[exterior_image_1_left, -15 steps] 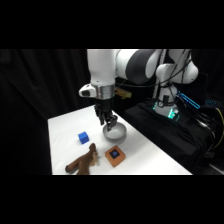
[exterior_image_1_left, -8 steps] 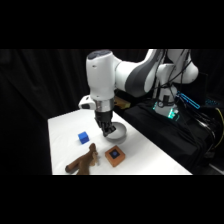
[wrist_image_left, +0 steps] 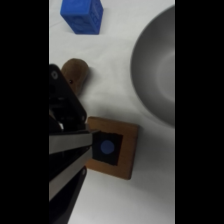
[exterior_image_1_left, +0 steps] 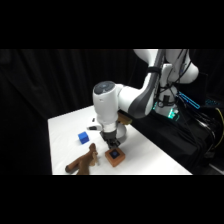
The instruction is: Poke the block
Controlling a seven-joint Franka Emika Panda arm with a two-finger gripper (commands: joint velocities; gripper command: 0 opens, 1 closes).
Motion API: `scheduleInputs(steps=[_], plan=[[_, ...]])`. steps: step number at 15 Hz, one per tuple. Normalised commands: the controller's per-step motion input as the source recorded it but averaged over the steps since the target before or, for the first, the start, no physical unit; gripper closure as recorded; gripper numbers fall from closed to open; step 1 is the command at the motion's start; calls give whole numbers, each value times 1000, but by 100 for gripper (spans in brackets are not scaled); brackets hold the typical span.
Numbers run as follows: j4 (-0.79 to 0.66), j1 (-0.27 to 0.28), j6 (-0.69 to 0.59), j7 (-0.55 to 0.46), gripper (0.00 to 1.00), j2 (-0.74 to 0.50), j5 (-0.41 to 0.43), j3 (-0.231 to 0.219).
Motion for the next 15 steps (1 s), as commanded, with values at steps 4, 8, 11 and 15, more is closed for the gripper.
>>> scheduleInputs(steps=[4, 8, 11, 15], plan=[[96, 97, 164, 74, 99, 186, -103, -59], [57, 76, 100, 46, 99, 88, -56, -38], [-64, 85, -59, 56, 99, -151, -58, -34], [-99, 83, -409, 52, 100, -438, -54, -11]])
